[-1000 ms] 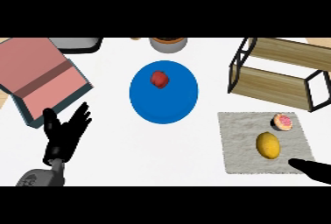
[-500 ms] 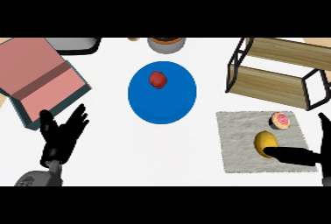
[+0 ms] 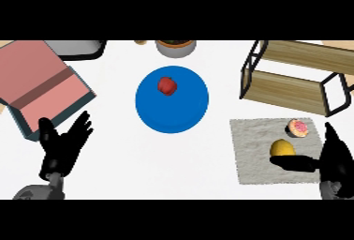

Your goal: Pick the lemon from the placemat and place it in the tiered shelf

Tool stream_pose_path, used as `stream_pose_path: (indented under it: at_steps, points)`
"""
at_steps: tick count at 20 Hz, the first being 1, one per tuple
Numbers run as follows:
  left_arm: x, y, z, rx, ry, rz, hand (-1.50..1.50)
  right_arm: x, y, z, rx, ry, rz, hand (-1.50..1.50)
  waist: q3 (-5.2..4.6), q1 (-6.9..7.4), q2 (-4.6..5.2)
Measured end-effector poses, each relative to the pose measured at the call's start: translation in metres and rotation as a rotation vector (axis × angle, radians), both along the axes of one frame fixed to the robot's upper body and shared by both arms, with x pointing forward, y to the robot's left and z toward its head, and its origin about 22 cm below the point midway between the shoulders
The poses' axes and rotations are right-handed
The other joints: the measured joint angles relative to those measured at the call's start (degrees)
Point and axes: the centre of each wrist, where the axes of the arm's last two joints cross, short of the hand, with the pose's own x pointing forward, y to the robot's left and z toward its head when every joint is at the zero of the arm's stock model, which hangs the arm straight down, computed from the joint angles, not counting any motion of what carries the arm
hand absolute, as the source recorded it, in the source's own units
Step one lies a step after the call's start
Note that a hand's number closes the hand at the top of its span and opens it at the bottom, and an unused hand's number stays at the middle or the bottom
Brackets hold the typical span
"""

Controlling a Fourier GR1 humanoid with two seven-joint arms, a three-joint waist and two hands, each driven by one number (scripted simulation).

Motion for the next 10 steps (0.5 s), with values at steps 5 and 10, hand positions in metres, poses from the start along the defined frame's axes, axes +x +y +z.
stream_pose_path:
  at_steps: [5, 10]
  points:
    - [0.001, -0.001, -0.005, 0.0, 0.0, 0.007, 0.0, 0.009, 0.006, -0.014, -0.005, 0.021, -0.012, -1.5, -0.01, -0.21, 0.03]
    - [0.002, -0.002, -0.006, -0.006, 0.004, 0.008, 0.0, 0.016, 0.01, -0.029, -0.031, 0.057, -0.036, -1.5, 0.01, -0.27, 0.04]
